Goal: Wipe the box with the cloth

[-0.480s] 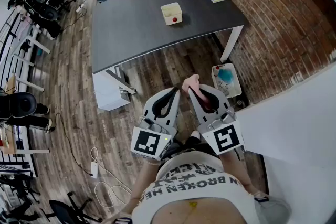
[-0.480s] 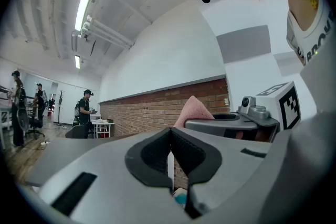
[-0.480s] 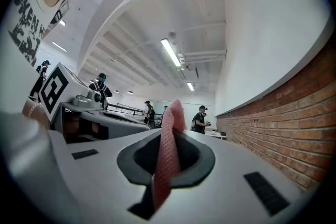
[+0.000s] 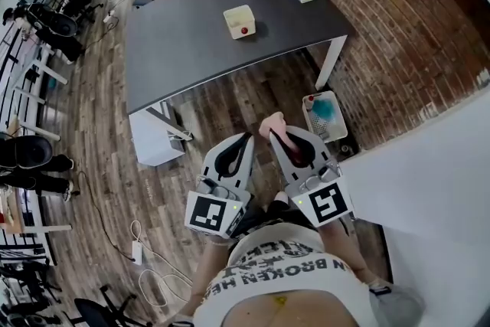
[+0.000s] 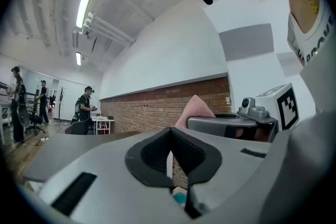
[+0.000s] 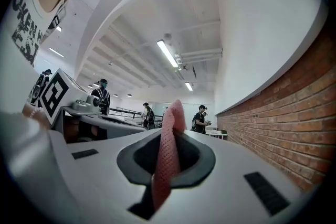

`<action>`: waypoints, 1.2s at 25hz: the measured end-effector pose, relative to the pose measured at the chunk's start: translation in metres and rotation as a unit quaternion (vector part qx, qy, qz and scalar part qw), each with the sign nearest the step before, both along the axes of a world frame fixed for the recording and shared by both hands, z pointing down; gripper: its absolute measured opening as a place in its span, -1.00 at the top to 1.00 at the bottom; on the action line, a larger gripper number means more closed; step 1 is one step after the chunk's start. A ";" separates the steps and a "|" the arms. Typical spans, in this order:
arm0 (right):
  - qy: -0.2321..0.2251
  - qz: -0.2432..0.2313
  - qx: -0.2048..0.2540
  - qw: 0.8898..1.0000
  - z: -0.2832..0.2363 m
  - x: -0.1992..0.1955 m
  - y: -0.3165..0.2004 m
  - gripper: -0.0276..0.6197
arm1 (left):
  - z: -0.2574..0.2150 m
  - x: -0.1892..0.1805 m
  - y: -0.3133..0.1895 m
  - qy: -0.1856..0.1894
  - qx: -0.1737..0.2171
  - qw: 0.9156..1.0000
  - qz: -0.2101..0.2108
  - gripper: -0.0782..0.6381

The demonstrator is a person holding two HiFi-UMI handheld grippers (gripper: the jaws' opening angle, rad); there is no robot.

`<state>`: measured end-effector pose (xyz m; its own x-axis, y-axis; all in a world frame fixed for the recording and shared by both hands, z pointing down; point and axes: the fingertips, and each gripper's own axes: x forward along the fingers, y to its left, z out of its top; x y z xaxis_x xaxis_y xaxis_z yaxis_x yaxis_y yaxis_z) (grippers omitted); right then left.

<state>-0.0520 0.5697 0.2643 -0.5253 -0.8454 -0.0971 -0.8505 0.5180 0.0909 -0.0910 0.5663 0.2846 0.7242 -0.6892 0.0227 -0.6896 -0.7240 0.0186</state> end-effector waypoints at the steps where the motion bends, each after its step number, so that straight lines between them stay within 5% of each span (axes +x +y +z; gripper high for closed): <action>1: -0.001 -0.002 -0.002 1.000 0.001 0.001 -0.001 0.86 | 0.001 0.000 -0.002 0.003 -0.003 1.000 -0.003 0.76; 9: 0.004 0.001 -0.011 1.000 0.012 -0.002 -0.039 0.86 | 0.011 -0.005 -0.041 -0.001 -0.012 1.000 -0.008 0.76; 23: 0.028 0.041 -0.012 0.999 0.017 -0.031 -0.214 0.86 | 0.014 -0.019 -0.221 0.023 -0.016 0.997 0.066 0.76; 30: 0.029 0.047 -0.028 0.998 0.028 -0.048 -0.273 0.86 | 0.026 -0.032 -0.272 0.011 -0.031 0.996 0.084 0.76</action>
<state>-0.0999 0.2962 0.2921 -0.4473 -0.8941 -0.0207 -0.8894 0.4423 0.1154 -0.1228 0.2942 0.3110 0.8302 -0.5557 0.0451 -0.5575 -0.8263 0.0802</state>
